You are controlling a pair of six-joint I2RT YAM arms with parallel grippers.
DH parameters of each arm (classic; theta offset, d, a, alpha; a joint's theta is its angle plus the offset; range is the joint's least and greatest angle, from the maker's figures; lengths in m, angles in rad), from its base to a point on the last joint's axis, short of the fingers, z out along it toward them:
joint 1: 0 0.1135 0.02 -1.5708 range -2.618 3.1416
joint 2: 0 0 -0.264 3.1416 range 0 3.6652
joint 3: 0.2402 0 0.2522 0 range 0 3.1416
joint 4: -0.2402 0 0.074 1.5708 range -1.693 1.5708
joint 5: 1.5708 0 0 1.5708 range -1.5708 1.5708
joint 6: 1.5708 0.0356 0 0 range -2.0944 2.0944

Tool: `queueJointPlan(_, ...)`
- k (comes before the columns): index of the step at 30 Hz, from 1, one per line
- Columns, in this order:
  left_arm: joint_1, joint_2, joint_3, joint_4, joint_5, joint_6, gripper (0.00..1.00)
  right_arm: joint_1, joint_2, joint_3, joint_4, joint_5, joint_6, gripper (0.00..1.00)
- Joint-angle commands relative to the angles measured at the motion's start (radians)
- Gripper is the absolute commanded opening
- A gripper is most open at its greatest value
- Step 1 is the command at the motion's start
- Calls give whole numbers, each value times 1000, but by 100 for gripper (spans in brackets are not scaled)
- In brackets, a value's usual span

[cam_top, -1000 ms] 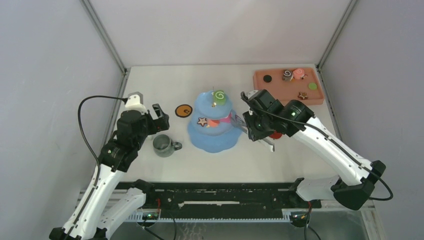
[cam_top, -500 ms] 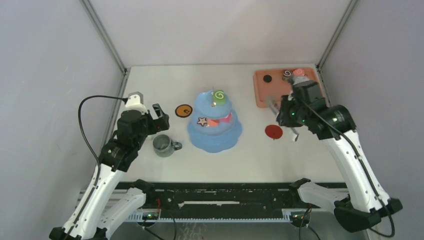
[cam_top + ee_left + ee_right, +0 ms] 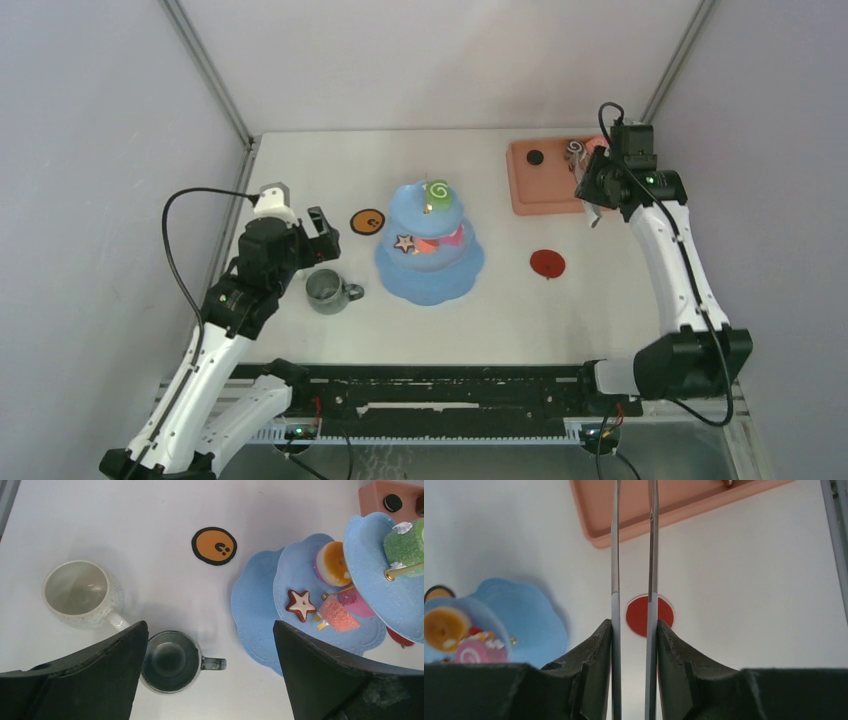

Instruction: Serve the afternoon tea

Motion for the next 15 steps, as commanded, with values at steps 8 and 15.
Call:
queueJointPlan(8, 13, 43, 28, 40, -8, 15, 100, -55, 211, 39, 213, 42, 31, 46)
queueJointPlan(15, 17, 73, 34, 52, -15, 30, 100, -10, 373, 132, 239, 151, 58, 48)
